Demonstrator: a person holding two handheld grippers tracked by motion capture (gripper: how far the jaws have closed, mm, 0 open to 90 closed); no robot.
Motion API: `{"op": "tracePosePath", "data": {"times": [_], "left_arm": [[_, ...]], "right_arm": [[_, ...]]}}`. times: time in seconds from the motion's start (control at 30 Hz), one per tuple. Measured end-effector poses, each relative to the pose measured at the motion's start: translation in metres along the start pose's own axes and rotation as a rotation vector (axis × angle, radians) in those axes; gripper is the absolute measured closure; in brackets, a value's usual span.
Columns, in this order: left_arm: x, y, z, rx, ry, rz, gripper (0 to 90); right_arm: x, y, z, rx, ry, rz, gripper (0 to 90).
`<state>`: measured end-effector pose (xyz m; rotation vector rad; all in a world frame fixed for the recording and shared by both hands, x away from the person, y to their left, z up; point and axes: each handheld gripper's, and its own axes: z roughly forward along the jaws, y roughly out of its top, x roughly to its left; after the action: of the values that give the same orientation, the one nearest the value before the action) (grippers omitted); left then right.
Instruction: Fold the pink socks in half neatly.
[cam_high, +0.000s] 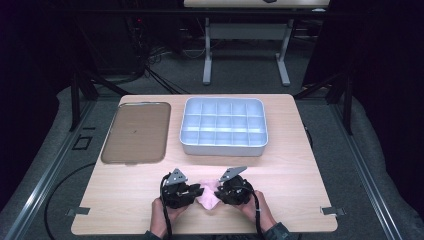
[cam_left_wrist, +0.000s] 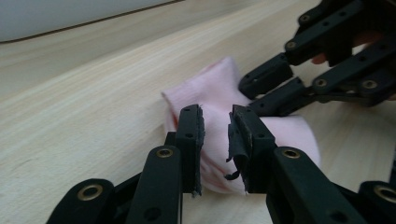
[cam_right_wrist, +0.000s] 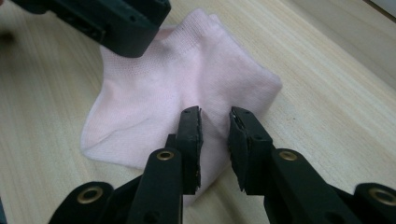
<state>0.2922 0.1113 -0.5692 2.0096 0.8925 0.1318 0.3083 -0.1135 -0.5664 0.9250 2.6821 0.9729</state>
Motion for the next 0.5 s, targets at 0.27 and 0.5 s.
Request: {"op": "tracePosePath", "data": {"times": [0.27,0.5], "left_arm": [[-0.0012,-0.0112,0.0063,0.025,0.037,0.047,73.0],[-0.0033,-0.0114,0.0083,0.028,0.059,0.066,79.3]], "right_arm": [[-0.0008,-0.0035,-0.0012,-0.007,-0.019,0.004,69.3],[-0.0010,-0.0024,-0.0026,-0.003,-0.039,0.011,60.6]]}}
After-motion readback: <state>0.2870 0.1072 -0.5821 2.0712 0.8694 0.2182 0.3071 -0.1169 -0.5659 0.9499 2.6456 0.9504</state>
